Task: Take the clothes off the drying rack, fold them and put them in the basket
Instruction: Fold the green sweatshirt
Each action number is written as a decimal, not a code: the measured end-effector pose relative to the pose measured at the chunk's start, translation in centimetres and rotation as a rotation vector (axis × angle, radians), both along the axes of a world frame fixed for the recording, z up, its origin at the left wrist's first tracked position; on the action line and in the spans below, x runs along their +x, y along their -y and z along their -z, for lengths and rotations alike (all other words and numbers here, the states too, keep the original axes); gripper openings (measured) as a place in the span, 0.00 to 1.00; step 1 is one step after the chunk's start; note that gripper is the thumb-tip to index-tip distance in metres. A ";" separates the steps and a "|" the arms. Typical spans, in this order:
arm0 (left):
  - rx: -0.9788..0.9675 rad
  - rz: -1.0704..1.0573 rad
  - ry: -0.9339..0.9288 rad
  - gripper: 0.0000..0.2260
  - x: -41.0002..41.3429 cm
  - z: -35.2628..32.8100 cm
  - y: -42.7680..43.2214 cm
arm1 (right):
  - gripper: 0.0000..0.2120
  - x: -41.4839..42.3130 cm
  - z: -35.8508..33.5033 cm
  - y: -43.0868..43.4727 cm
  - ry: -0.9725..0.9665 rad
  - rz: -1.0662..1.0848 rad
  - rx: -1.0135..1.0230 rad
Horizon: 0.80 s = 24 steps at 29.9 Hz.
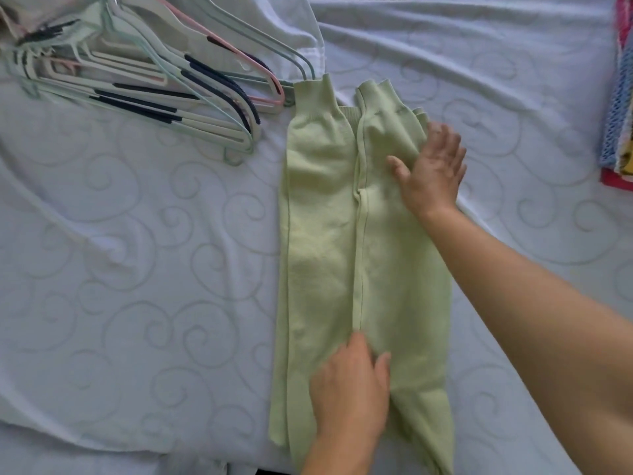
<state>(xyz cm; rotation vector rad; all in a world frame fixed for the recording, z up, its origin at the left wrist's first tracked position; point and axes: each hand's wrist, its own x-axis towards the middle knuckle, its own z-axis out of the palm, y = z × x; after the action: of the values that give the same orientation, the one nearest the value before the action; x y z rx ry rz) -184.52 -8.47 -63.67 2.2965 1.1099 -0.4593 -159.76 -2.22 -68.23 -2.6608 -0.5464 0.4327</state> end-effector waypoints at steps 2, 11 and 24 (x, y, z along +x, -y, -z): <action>0.299 0.157 0.286 0.14 2.5 -0.7 -0.8 | 0.28 2.0 -0.1 -1.2 -0.101 0.093 -0.024; 0.304 0.438 0.198 0.40 2.6 8.3 -1.8 | 0.22 0.8 0.2 0.3 0.206 -0.075 0.088; -0.027 -0.486 0.288 0.35 -5.0 3.2 -4.5 | 0.35 -8.7 -0.7 11.7 -0.189 0.083 0.196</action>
<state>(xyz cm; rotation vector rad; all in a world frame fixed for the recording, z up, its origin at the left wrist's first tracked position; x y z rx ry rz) -189.55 -3.93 -66.82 1.8989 1.4341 0.0439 -168.48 -13.94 -67.57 -2.4144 -0.3977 0.5679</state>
